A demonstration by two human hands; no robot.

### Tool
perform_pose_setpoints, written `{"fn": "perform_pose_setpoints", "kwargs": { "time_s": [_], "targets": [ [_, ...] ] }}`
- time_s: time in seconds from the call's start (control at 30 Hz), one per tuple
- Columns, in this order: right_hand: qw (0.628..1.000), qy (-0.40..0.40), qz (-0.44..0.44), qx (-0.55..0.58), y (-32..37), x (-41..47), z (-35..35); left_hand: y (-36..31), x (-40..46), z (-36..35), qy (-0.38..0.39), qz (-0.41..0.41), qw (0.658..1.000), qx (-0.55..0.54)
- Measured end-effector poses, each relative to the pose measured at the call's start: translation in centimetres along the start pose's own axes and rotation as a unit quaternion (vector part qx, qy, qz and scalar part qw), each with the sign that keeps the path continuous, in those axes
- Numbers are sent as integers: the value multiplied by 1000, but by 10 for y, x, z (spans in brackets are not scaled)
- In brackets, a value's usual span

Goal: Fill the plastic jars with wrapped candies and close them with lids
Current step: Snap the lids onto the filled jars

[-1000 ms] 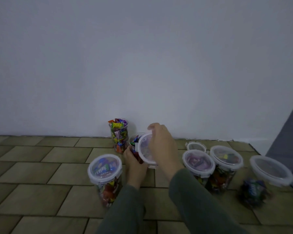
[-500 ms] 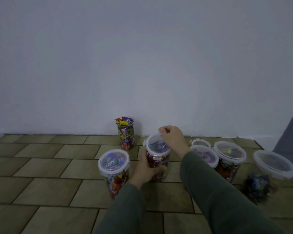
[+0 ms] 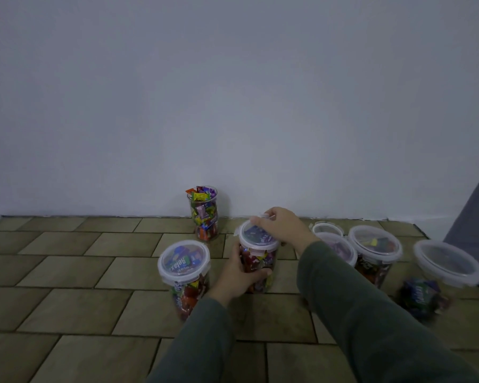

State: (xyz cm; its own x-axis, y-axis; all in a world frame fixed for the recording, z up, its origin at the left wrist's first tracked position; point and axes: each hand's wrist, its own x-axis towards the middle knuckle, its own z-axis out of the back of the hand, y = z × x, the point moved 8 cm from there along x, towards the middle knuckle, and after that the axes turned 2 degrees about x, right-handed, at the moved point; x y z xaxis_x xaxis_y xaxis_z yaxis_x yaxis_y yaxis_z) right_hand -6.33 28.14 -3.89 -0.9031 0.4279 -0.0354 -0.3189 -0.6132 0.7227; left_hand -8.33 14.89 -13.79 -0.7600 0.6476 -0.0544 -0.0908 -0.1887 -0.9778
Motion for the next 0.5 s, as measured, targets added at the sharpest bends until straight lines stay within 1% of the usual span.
{"fn": "perform_pose_setpoints", "kwargs": {
  "time_s": [0.1,0.23,0.3,0.4,0.5],
  "targets": [
    [1000,8,-11,9,1,-1,-5,-1,-1,0,6,3,1000,-1],
    [998,-56,18,-8,2,-3,-5,0,1,1,3,6,1000,6],
    [997,-75,19,-23,2,-3,-3,2,1,1,5,14,1000,3],
    [995,-78,15,-56,4,-3,-5,4,3,2,3,13,1000,-12],
    [996,-80,13,-39,2,-3,-3,3,1,1,7,12,1000,-16]
  ]
}}
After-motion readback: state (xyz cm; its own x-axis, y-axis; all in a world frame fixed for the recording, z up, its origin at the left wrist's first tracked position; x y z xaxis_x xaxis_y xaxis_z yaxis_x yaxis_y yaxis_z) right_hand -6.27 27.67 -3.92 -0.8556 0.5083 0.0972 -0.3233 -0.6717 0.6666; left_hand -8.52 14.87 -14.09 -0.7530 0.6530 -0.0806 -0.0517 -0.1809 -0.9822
